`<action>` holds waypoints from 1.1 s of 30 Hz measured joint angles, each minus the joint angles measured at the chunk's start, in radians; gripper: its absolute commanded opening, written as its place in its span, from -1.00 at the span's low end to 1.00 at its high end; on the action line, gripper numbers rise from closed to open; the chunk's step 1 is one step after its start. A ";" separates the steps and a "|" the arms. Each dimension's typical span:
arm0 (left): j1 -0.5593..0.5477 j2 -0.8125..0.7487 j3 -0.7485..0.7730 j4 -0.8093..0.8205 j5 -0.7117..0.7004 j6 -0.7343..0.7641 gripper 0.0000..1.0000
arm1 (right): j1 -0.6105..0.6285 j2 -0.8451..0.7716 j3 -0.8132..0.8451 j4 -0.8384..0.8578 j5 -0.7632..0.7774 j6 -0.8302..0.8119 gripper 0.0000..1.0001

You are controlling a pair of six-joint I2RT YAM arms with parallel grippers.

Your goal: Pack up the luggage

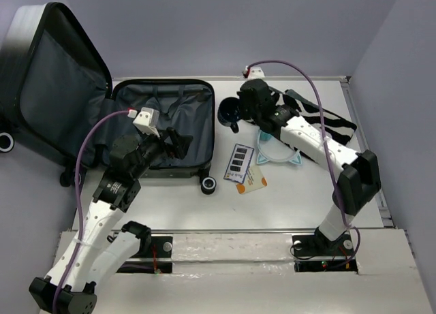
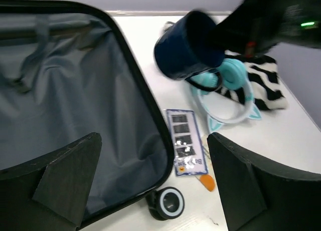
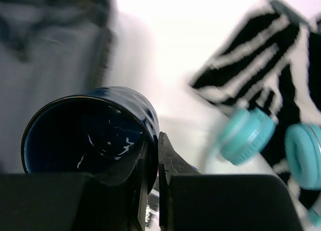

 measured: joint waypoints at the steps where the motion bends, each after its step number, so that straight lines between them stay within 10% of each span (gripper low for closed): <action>1: 0.000 -0.006 0.000 -0.011 -0.040 -0.003 0.98 | 0.023 -0.025 0.019 0.020 -0.005 -0.016 -0.86; 9: 0.032 -0.060 0.008 -0.113 -0.352 -0.038 0.98 | 0.145 0.168 0.324 0.164 -0.128 -0.121 -0.86; 23: 0.027 -0.071 0.018 -0.143 -0.453 -0.053 0.98 | 0.178 0.577 0.580 0.072 -0.011 -0.431 -0.83; 28: 0.027 -0.077 0.018 -0.145 -0.461 -0.053 0.98 | 0.230 0.577 0.565 0.127 0.083 -0.502 -0.17; 33: 0.028 -0.087 0.018 -0.147 -0.465 -0.054 0.98 | 0.327 0.571 0.512 0.214 0.147 -0.526 0.03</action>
